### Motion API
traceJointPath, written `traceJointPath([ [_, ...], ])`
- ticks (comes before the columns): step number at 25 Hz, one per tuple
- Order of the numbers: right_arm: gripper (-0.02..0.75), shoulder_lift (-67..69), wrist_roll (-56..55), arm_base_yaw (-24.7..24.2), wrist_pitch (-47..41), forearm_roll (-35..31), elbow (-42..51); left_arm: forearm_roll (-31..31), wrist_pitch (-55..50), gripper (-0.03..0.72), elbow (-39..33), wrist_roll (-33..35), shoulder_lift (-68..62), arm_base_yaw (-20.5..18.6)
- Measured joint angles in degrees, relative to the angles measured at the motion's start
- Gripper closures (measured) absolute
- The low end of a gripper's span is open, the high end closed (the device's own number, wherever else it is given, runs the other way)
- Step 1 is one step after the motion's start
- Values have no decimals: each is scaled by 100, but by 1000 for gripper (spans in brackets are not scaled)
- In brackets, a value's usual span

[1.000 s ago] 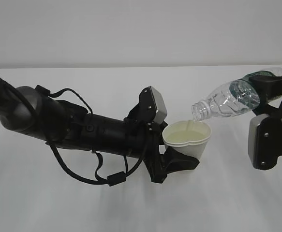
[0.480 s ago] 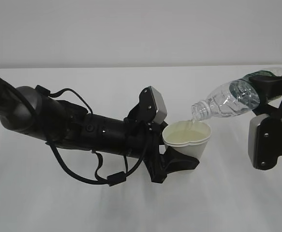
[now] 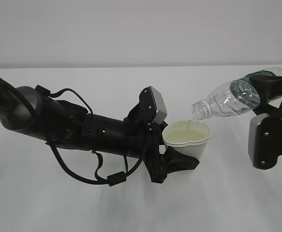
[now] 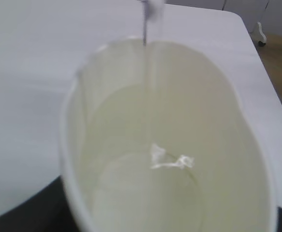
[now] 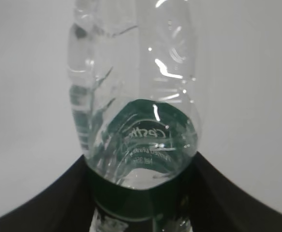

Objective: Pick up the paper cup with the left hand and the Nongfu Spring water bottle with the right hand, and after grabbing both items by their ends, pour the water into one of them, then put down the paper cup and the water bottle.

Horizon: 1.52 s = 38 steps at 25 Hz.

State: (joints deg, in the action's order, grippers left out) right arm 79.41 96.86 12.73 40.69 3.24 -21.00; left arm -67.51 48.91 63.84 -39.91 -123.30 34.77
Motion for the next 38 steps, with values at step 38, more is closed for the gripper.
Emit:
traceJointPath([
  [38,338,0,14,0,8,35,0,0,-8,246,0,0,0,0],
])
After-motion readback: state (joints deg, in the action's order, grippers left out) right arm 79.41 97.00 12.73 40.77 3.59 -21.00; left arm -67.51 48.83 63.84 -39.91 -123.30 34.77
